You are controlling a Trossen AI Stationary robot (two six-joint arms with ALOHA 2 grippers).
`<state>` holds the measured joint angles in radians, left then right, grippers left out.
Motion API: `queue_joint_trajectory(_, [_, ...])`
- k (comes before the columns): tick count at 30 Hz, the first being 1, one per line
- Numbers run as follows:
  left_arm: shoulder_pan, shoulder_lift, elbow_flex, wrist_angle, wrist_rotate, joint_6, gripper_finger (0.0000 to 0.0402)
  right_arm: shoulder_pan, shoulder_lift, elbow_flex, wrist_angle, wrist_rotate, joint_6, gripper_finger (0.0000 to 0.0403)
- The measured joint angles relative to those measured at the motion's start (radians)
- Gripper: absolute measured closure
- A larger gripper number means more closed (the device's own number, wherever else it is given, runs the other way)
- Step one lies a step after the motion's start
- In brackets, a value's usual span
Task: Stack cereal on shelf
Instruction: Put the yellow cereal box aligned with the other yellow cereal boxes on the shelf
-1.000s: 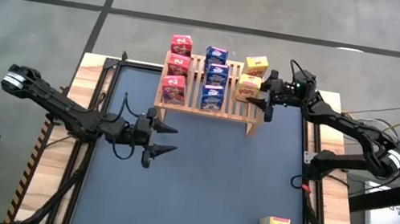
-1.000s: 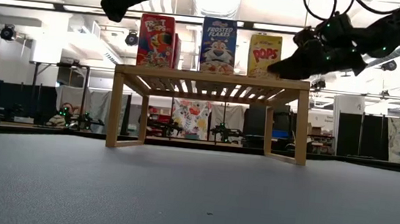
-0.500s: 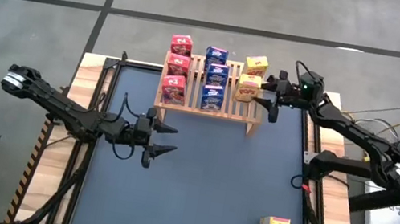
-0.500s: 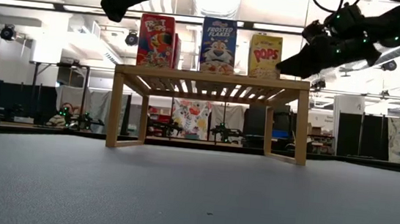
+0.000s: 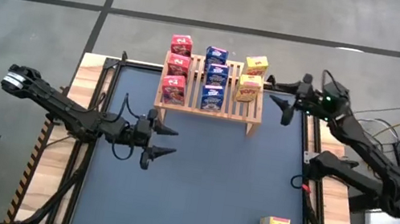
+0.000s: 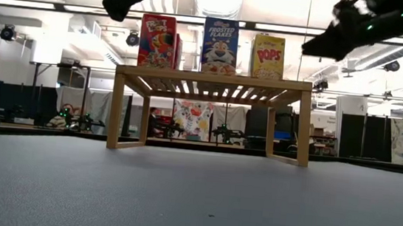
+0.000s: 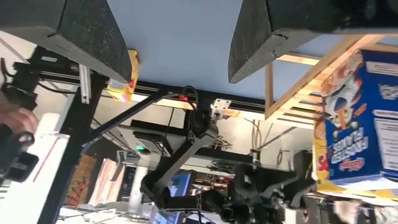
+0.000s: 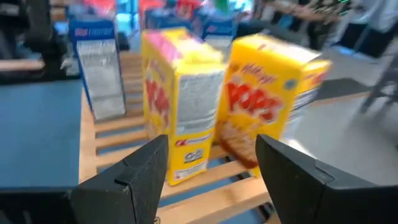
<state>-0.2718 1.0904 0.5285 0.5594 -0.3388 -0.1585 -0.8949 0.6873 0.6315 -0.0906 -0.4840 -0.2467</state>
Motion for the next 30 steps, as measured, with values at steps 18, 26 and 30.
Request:
queue_joint_trajectory(18, [-0.006,0.049,0.000,0.008,0.016,-0.007,0.0150,0.081,-0.306,0.270,-0.436,-0.247,0.123,0.0170])
queue_joint_trajectory(26, [-0.006,0.053,0.000,0.034,0.010,-0.008,0.0150,0.081,-0.306,0.443,-0.791,-0.242,0.048,0.0170])
queue_joint_trajectory(30, [-0.006,0.053,0.000,0.037,0.002,-0.008,0.0150,0.082,-0.293,0.447,-0.793,-0.254,0.033,0.0170])
